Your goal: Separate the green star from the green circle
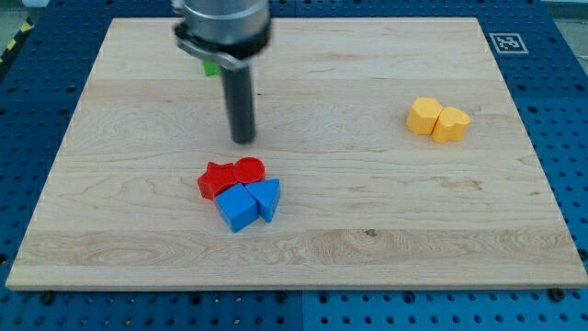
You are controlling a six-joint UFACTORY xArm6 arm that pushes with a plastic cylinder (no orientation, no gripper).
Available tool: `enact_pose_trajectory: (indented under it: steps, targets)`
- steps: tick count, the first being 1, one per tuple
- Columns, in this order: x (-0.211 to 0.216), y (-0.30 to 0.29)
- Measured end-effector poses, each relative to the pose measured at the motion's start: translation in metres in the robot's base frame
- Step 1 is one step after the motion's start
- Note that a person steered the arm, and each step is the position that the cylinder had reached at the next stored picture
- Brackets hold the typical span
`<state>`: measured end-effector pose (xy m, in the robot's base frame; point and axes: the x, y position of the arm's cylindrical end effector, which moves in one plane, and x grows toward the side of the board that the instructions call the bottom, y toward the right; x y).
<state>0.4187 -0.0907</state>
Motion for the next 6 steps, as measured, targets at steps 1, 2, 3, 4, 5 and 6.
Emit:
enact_pose_trajectory:
  steps: [1, 2, 3, 4, 5, 6]
  targets:
    - [-0.048, -0.069]
    - [-0.089, -0.116]
    - [-0.138, -0.100]
    - [-0.145, -0.034]
    - [-0.129, 0.007]
    - [-0.103, 0.019]
